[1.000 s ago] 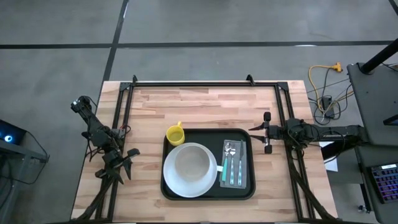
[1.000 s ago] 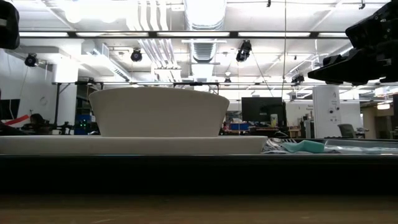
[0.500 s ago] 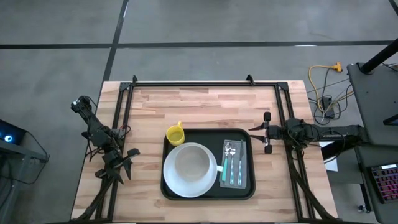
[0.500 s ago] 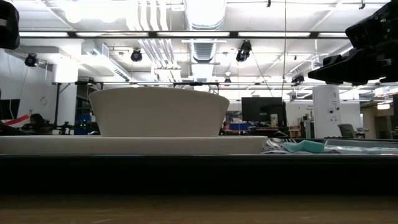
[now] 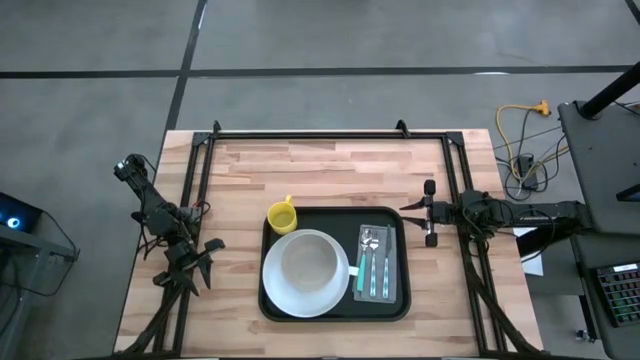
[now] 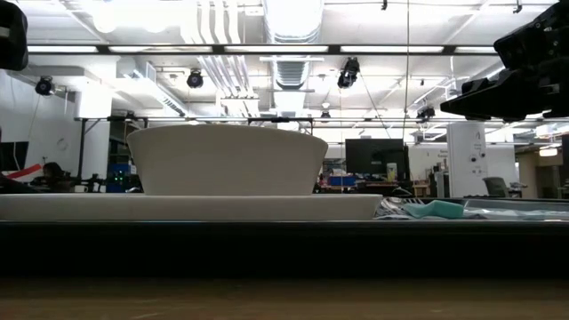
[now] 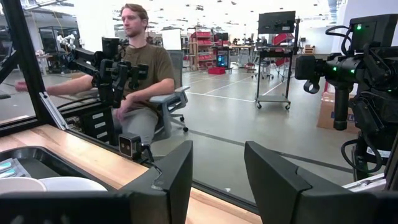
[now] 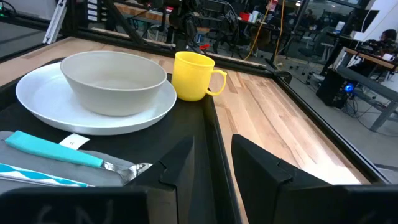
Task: Set up tray
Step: Return to Home Position
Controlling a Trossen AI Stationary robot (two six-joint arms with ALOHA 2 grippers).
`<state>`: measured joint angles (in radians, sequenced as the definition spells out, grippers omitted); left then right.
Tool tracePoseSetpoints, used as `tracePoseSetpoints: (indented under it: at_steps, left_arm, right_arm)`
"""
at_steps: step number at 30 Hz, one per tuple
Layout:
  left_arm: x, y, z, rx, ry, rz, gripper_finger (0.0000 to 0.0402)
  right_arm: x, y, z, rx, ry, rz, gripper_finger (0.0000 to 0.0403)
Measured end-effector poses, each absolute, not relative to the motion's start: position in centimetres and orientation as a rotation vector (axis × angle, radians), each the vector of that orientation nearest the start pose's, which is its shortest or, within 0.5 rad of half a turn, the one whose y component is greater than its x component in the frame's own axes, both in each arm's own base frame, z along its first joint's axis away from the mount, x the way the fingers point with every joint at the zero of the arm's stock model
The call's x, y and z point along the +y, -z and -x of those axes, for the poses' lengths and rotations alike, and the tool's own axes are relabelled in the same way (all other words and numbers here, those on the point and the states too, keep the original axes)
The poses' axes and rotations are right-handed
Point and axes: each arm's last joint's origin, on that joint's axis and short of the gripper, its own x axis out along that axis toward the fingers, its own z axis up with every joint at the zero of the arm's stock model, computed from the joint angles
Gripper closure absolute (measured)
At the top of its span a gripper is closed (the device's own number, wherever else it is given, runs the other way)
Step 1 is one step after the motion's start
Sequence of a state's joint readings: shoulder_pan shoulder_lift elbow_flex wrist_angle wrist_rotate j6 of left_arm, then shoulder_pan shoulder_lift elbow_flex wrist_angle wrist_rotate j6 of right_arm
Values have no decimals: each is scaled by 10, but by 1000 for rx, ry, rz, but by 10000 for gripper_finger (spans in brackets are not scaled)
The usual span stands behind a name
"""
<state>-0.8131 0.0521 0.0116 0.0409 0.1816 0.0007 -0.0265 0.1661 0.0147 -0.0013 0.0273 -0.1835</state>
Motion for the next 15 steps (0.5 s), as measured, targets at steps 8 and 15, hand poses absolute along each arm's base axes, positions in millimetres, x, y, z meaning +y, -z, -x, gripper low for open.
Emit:
tracePoseSetpoints:
  at_steps: [8,15]
  left_arm:
    - [-76,-167,-65,-1,995,-1,269]
    - [-76,-167,-65,0,995,-1,269]
  right_arm:
    - [-4,-155,-106,158,40,183,314]
    - [-4,-155,-106,157,40,183,310]
